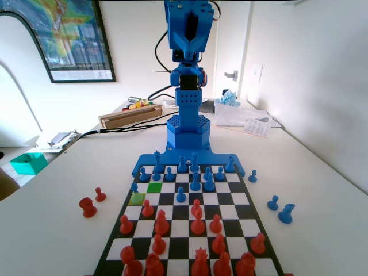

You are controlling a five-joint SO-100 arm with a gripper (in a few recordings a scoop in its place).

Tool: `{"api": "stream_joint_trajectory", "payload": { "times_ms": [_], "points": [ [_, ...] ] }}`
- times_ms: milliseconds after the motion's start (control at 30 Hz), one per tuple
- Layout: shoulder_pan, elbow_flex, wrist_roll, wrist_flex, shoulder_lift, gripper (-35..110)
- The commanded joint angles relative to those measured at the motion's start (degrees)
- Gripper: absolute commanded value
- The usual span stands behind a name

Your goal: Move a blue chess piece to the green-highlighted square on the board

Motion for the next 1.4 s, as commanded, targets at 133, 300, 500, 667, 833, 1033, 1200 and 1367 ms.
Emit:
{"api": "stream_joint_trajectory", "payload": {
  "times_ms": [133,300,500,667,833,1033,1200,1367],
  "points": [
    [0.44,-0.44,0.0,-1.14,0.18,1],
    [0.44,-0.44,0.0,-1.14,0.18,1],
    [0.44,-0.44,0.0,-1.14,0.18,1],
    [0.44,-0.44,0.0,-1.14,0.18,1],
    [0.44,-0.44,0.0,-1.14,0.18,1],
    [0.44,-0.44,0.0,-1.14,0.18,1],
    [0.44,-0.44,0.09,-1.05,0.18,1],
    [-0.44,-0.44,0.09,-1.05,0.18,1]
  ]
}}
